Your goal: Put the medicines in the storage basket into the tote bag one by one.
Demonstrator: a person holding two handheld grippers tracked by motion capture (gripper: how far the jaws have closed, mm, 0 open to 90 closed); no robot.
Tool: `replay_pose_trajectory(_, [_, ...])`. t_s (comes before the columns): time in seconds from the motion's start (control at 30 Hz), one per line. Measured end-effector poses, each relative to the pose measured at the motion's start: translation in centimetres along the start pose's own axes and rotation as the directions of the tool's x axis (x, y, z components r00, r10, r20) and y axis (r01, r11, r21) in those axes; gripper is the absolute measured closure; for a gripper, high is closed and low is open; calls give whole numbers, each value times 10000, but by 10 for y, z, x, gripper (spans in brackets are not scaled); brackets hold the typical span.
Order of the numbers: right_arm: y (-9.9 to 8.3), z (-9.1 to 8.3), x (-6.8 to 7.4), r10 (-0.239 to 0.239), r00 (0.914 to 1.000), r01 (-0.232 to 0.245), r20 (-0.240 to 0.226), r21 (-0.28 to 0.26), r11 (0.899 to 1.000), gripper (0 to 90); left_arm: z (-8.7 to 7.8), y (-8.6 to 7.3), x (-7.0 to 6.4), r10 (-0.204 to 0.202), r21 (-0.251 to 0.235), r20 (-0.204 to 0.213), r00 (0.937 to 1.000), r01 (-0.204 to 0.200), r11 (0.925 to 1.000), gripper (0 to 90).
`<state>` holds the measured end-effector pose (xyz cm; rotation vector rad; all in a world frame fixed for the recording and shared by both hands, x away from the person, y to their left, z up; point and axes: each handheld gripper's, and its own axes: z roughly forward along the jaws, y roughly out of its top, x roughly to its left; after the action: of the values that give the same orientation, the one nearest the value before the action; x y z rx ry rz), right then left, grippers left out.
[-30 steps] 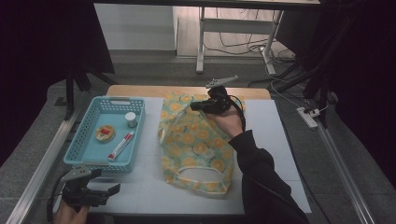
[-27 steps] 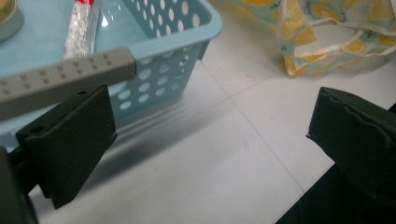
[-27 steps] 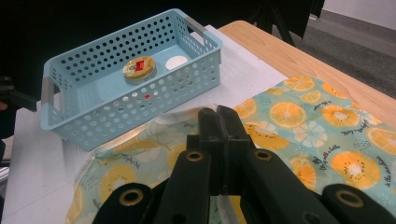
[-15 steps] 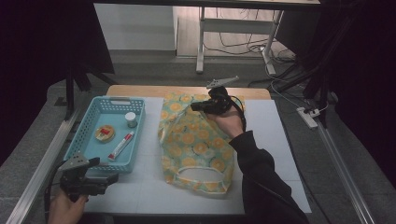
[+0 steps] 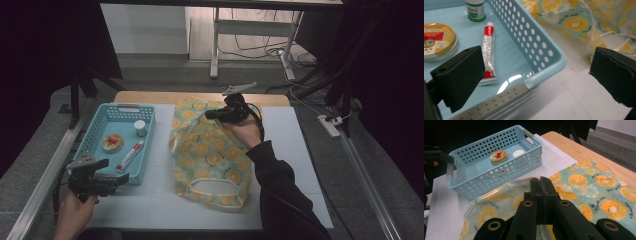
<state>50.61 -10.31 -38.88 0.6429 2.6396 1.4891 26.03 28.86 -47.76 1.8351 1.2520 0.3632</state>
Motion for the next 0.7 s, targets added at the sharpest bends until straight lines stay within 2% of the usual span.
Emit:
replay_pose_trajectory(0.17, [0,0,0,15,10000,-15,-13,-4,10000,900,4,7,5,-46,271,-299,9995,54,9996,4])
replay_pose_trajectory(0.3, [-1,0,0,3,10000,-3,-13,1,10000,900,10,15,13,-228,529,-485,9986,253,9983,5])
replay_pose_trajectory(0.7, [-2,0,-1,8,10000,-8,9,10,10000,900,21,31,28,-163,711,-527,9985,200,9973,1])
